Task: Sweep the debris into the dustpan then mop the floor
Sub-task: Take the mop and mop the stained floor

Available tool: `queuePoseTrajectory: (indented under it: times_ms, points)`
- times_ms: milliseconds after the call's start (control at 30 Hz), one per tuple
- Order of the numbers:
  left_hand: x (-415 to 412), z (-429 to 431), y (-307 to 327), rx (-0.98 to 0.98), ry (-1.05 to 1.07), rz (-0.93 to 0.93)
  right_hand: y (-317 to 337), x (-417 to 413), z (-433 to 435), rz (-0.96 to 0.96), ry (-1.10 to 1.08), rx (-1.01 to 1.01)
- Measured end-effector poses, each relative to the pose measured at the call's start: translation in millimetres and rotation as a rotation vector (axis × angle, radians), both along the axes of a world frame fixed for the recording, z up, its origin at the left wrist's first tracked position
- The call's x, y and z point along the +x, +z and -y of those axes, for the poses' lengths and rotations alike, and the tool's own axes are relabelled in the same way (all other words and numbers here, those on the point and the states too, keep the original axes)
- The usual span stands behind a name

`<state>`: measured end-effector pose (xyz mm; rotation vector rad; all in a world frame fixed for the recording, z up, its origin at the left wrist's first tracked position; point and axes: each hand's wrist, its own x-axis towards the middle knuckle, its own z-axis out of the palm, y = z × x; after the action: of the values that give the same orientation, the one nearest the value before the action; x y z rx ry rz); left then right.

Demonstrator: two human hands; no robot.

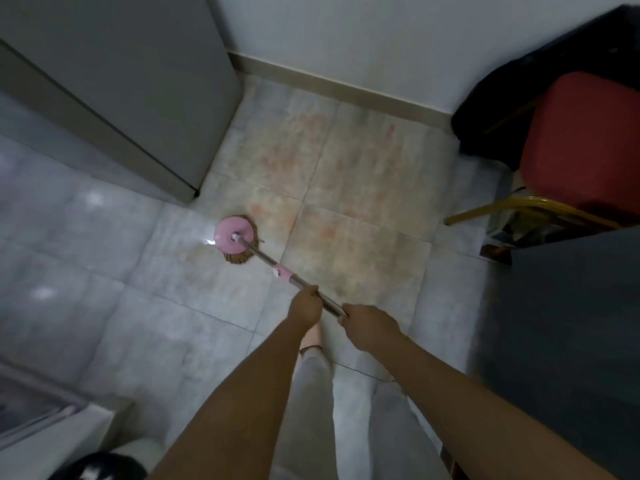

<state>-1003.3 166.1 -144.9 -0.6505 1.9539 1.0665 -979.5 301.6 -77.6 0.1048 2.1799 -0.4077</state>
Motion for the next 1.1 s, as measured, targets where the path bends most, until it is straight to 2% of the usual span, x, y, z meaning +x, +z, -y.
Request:
queuePoseTrajectory:
  times_ms: [100,200,267,300,433,533,733,900,1033,1100]
  points:
    - [-32,54,8,0.128,0.408,0.055,-6,-32,63,-0.034,0.002,-0.005]
    - [-49,88,18,0.194,0.588,0.048,2,-48,86,0.0,-0.023,-0.038]
    - [-48,91,26,0.303,0.718,0.13,19,-39,72,0.086,-0.164,-0.153]
    - [-45,87,29,0.346,0.716,0.193,29,-31,59,0.129,-0.264,-0.221]
    - [-20,51,21,0.369,0.466,0.391,61,13,6,0.253,-0.557,-0.353]
    - [-5,25,3,0.347,0.387,0.399,66,31,-15,0.309,-0.55,-0.319]
    - [4,21,-37,0.284,0.425,0.342,28,41,4,0.236,-0.533,-0.257]
    - [-31,50,-52,0.284,0.548,0.429,-11,24,44,0.247,-0.585,-0.27]
    - [-72,73,-65,0.187,0.514,0.457,-31,-15,72,0.285,-0.627,-0.269]
    - [-95,82,-77,0.092,0.454,0.45,-38,-37,83,0.316,-0.765,-0.316]
